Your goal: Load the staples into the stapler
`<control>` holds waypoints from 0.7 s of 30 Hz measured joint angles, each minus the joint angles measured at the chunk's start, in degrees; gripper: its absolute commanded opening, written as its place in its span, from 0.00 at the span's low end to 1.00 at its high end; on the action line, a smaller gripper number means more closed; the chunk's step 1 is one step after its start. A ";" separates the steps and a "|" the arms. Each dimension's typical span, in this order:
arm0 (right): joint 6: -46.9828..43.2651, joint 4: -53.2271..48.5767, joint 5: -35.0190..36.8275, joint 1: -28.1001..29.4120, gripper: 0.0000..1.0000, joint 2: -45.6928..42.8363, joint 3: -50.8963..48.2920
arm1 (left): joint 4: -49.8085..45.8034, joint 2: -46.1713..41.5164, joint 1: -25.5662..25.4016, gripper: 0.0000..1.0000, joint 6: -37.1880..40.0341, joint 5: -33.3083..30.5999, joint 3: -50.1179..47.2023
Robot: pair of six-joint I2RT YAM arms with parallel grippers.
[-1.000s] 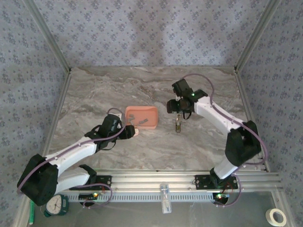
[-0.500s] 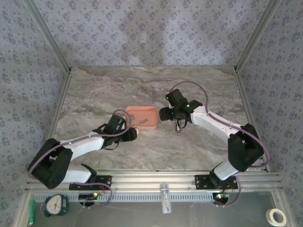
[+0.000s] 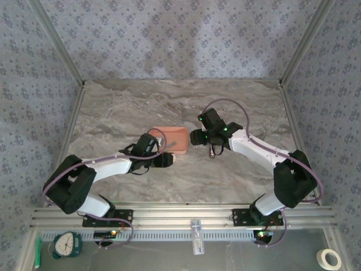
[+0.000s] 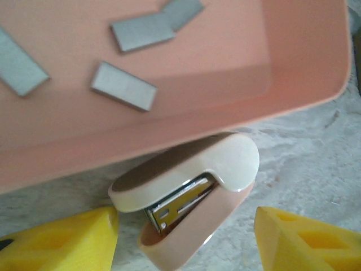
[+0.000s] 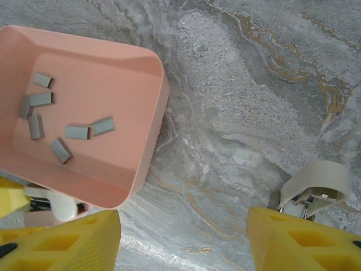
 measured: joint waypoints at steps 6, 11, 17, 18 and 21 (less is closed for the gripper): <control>-0.04 0.63 0.02 0.00 0.62 -1.09 -0.76 | -2.89 -5.31 -0.44 0.68 3.28 -1.51 0.02; -0.09 1.18 0.09 0.46 0.62 -1.18 -0.92 | -2.34 -9.14 -0.44 0.71 10.05 -4.52 -1.22; -0.57 1.53 0.61 1.36 0.62 -2.19 -1.60 | -2.58 -6.99 -0.44 0.73 17.75 -5.53 -0.87; -0.66 1.60 0.70 1.40 0.62 -2.38 -1.64 | -2.64 -5.88 -0.44 0.73 18.56 -5.51 -0.52; -0.70 2.10 1.07 1.46 0.62 -3.08 -1.95 | -2.38 -2.73 -0.44 0.75 20.31 -5.31 0.42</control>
